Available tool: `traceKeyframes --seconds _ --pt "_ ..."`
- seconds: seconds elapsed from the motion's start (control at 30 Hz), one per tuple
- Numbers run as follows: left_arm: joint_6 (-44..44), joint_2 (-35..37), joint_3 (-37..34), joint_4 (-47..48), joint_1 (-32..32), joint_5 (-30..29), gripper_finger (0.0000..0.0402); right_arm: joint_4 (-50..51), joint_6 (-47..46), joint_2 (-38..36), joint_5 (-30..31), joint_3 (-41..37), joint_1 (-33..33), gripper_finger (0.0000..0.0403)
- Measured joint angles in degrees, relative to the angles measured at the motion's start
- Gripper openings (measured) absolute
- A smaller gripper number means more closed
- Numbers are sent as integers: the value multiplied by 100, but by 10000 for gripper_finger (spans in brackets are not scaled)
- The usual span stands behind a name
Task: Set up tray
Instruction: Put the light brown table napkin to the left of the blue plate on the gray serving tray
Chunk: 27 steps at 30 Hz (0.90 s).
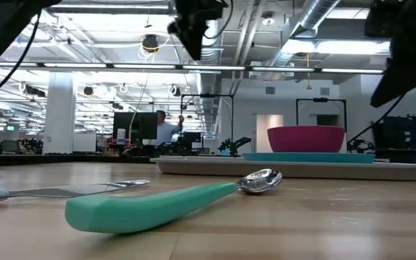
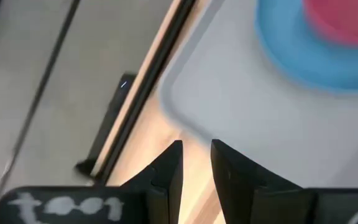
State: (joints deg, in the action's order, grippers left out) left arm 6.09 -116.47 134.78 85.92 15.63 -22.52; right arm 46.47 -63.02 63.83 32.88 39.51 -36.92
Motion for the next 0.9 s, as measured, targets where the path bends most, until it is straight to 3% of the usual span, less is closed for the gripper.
traceKeyframes --seconds 0.2,0.43,0.6,0.73,0.9 --pt "177 293 0 406 -230 -611 72 171 -1640 31 1 -171 -448 114" --pt "1 419 -2 388 -512 -662 72 61 -3215 31 3 -553 -1117 114" --pt "-556 407 -58 -129 -731 -546 72 -499 -3948 216 34 -738 -1460 114" --pt "-1312 387 -269 -930 -852 273 72 -879 -4255 683 -231 -717 -1652 114" --pt "-2281 387 -827 -1956 -891 2514 72 -769 -4965 1252 -594 -412 -1917 114"
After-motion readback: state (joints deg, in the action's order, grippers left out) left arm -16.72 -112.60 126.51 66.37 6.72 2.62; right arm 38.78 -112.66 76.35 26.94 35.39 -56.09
